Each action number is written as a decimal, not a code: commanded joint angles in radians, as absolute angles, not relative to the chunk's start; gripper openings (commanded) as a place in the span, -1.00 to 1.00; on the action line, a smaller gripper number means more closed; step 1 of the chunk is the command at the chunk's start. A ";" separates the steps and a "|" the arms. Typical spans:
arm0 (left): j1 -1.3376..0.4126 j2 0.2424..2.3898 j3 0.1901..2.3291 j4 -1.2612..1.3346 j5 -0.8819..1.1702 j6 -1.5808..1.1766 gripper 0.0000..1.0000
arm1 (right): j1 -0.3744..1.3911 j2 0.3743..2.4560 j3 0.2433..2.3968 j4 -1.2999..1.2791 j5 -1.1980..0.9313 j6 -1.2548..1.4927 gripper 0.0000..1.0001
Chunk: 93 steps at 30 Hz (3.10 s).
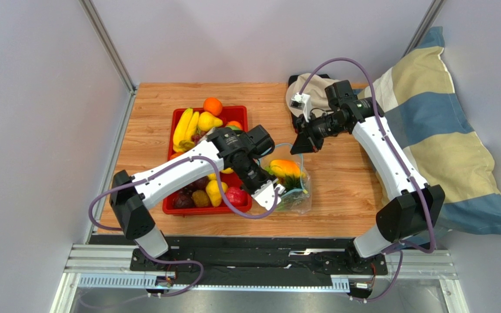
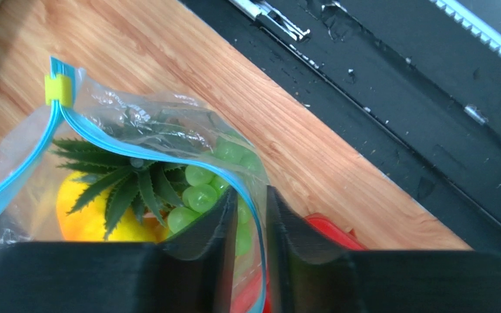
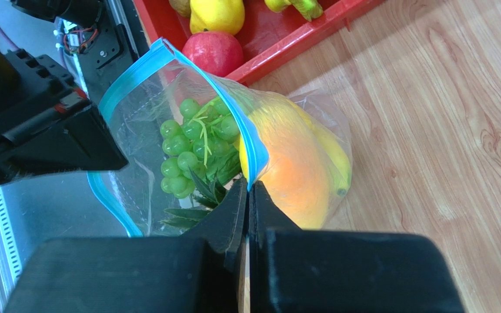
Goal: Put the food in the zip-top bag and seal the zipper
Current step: Zip the zipper food storage bag at the center of the board.
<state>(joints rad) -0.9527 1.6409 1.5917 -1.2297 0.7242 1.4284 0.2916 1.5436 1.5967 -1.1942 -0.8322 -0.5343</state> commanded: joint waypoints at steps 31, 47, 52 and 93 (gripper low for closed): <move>-0.867 1.514 1.410 -0.617 0.816 0.713 -1.00 | 0.068 0.764 0.873 -0.875 -0.798 -0.722 -0.07; -0.865 1.520 1.424 -0.661 0.830 0.767 -1.00 | 0.069 0.851 0.867 -0.747 -0.920 -0.741 -0.23; -0.861 1.516 1.420 -0.666 0.831 0.767 -1.00 | 0.072 0.888 0.910 -0.791 -0.939 -0.785 -0.70; -0.890 1.526 1.381 -0.597 0.827 0.706 -1.00 | 0.075 0.936 1.002 -0.966 -0.963 -0.810 -0.33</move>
<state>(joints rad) -0.8696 1.5311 1.3869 -0.6304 0.8062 0.7185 0.0696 0.9470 1.0058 -1.0111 -0.9283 -0.8474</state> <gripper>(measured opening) 0.008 0.425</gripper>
